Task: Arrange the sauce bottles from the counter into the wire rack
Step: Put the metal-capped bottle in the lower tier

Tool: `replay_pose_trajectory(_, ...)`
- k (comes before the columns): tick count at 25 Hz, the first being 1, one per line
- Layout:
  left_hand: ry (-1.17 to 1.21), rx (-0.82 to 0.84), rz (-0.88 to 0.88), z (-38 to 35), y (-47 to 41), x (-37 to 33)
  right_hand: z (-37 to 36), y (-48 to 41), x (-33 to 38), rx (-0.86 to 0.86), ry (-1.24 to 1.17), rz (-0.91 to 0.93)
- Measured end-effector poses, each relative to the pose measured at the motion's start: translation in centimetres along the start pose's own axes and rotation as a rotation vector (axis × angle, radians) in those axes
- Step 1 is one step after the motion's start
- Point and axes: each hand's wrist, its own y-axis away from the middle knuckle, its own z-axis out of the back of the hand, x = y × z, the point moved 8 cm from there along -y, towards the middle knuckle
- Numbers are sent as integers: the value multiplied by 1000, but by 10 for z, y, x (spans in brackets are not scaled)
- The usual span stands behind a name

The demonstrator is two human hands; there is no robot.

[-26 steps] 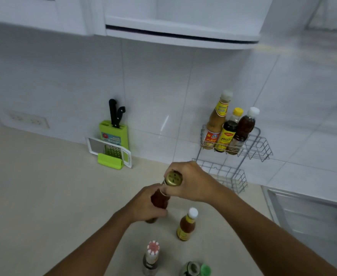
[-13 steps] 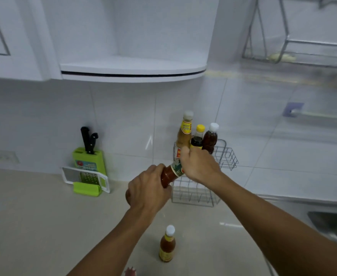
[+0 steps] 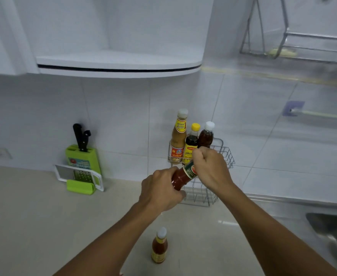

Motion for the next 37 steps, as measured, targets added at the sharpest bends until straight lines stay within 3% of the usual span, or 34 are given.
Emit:
replay_pose_trajectory(3, 1, 203, -43, -27, -18, 10, -37, 22, -55, 254, -658, -261)
replay_pose_trajectory(5, 36, 357, -84, -53, -27, 17, -64, 32, -84, 380, -791, -328)
replay_pose_trajectory(6, 66, 412, -92, -67, -30, 22, -72, 31, -98, 363, -797, -342)
replay_pose_trajectory(9, 167, 507, -1, -103, -46, 54, -82, 17, -143, 148, -718, -382)
replay_pose_trajectory(15, 238, 631, 437, -168, -62, 153, -85, -12, -197, -86, -406, -354)
replay_pose_trajectory(19, 327, 645, 581, -201, -62, 170, -101, -37, -202, -52, -297, -289)
replay_pose_trajectory(25, 395, 546, 643, -219, -67, 171, -131, -65, -202, 50, -169, -217)
replay_pose_trajectory(37, 474, 544, 652, -219, -63, 174, -186, -96, -189, 246, -39, -136)
